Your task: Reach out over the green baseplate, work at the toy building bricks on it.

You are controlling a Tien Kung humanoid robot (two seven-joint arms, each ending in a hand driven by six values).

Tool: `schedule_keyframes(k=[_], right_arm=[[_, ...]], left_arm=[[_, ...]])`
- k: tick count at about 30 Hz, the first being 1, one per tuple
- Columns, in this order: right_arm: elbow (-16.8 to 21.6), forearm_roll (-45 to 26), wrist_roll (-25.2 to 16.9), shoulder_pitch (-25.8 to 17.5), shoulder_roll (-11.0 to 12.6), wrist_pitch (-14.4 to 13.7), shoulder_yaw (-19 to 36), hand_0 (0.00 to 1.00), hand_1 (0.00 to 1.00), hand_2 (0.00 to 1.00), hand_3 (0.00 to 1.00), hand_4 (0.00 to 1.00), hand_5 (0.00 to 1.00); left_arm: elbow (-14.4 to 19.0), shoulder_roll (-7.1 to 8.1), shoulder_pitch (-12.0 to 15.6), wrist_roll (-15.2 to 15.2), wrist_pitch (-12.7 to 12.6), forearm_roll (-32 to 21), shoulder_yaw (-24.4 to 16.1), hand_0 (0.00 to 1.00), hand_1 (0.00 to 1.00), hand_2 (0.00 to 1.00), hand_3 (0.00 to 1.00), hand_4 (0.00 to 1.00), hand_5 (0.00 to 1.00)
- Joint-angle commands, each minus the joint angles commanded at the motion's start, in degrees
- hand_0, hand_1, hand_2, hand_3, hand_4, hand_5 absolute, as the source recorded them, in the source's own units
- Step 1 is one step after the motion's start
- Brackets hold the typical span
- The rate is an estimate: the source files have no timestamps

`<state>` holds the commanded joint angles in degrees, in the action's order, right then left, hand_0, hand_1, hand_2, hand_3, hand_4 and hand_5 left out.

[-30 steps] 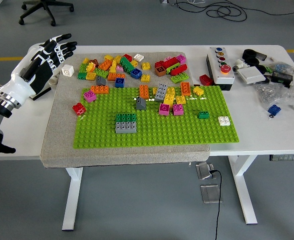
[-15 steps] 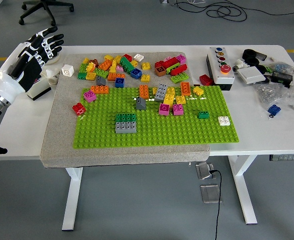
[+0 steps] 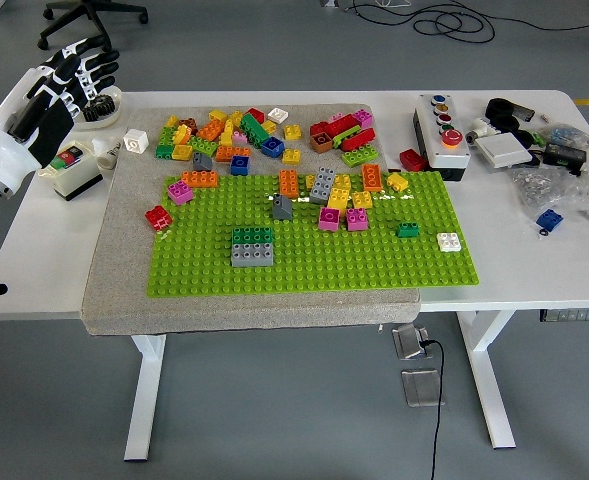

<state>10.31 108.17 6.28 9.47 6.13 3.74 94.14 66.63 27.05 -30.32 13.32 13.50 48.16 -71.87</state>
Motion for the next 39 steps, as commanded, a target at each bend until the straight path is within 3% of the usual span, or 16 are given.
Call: schedule_keyframes(k=[39], right_arm=[[0.00,2.16,1.25,-0.57,-0.22,-1.62,-0.24,0.741,0.646,0.683,0.610,0.807,0.528]], left_arm=[[0.22,-0.44,-0.95,-0.70,-2.42,1.50,-0.80,0.923,0.894,0.840,0.871,0.955,0.701]])
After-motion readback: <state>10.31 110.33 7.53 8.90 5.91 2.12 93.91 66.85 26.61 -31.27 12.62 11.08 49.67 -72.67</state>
